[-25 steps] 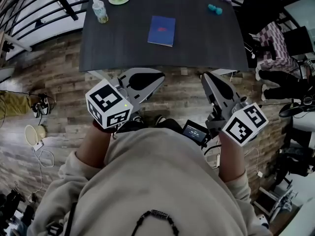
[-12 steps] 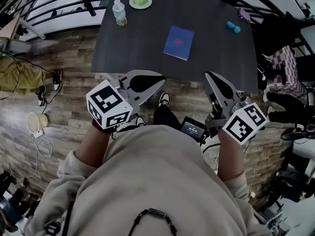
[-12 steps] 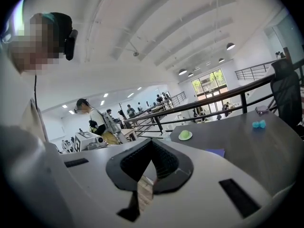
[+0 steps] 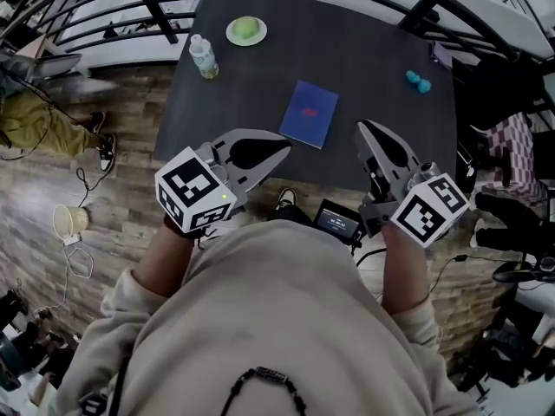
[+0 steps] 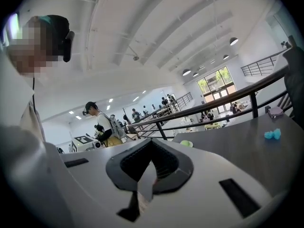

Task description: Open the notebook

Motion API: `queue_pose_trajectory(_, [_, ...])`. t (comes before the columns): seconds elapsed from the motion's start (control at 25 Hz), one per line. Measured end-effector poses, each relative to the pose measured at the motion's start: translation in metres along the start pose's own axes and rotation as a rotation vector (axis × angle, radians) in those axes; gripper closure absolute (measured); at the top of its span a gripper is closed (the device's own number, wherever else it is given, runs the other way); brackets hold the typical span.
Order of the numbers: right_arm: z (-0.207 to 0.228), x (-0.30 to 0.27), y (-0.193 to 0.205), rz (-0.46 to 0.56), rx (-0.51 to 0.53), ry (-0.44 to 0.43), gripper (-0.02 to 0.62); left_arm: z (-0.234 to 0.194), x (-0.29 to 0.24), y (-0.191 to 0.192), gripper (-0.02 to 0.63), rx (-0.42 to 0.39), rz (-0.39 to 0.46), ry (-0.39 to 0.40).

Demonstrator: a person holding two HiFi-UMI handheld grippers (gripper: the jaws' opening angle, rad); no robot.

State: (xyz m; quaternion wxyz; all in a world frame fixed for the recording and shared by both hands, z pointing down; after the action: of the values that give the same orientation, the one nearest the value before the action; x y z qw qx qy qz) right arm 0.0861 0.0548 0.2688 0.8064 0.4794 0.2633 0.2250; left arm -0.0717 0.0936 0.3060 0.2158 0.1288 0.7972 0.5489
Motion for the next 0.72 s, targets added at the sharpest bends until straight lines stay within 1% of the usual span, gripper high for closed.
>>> queue_pose_trajectory(0.28, [0.070,-0.010,-0.018,-0.028,-0.043,-0.036,0.581,-0.024,-0.055,-0.014,0.604,0.037,-0.050,-0.047])
queue_pose_trajectory(0.48, [0.116,-0.009,-0.014,-0.014,-0.125,-0.048,0.581,-0.038,-0.083,-0.011,0.604,0.057,-0.106,-0.080])
queue_pose_trajectory(0.6, [0.136,-0.007,-0.006,-0.034,-0.159,-0.052,0.581,-0.042,-0.096,-0.012,0.604,0.069,-0.134,-0.095])
queue_pose_trajectory(0.72, [0.151,-0.004,0.001,-0.029,-0.222,-0.027,0.581,-0.043,-0.096,-0.007,0.604,0.082,-0.176,-0.100])
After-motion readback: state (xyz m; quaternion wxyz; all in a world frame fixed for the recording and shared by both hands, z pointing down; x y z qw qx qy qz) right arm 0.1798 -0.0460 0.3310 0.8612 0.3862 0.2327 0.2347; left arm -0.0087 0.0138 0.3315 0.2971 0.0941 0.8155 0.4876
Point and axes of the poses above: the fingertips, and each gripper's own axes: x backward along the fingers, z to its right, y out of its underside, the point moved 4 cm from there along x, backward along the fingers, and after that the axes turned 4 degrees about x, right-handed, at the moved point
